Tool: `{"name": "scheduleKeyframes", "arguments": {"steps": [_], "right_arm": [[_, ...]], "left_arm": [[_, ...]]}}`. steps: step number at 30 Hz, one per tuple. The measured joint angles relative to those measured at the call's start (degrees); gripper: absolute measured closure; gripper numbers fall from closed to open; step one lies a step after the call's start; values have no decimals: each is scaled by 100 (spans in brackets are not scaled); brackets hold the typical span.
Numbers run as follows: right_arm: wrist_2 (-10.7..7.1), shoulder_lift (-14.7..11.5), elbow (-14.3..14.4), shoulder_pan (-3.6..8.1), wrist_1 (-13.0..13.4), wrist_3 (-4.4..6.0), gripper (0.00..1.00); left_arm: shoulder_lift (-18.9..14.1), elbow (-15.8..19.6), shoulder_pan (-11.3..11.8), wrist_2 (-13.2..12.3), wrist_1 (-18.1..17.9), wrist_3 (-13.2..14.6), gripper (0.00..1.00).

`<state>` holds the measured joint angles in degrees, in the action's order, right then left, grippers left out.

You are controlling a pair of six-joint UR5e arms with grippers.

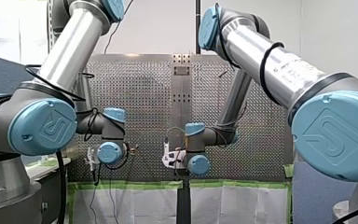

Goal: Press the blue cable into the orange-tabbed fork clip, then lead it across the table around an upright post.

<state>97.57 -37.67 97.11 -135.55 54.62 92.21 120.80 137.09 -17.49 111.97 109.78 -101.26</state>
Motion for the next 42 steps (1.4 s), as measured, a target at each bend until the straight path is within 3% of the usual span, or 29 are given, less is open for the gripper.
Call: {"name": "scheduleKeyframes", "arguments": {"steps": [7, 15, 20, 30, 42], "right_arm": [[-5, 417, -329, 64, -209, 0, 100], [-9, 797, -628, 135, -308, -17, 100], [-10, 846, -830, 175, -362, -25, 100], [-11, 852, -1212, 215, -662, -53, 100], [-17, 852, -1419, 233, -829, -122, 100]], "left_arm": [[363, -58, 336, -230, -93, 35, 100], [442, -152, 718, -658, -156, 42, 100], [441, -228, 773, -787, -132, 44, 100], [566, -721, 883, -1135, 120, -65, 100], [911, -1081, 1082, -1184, 213, -271, 100]]}}
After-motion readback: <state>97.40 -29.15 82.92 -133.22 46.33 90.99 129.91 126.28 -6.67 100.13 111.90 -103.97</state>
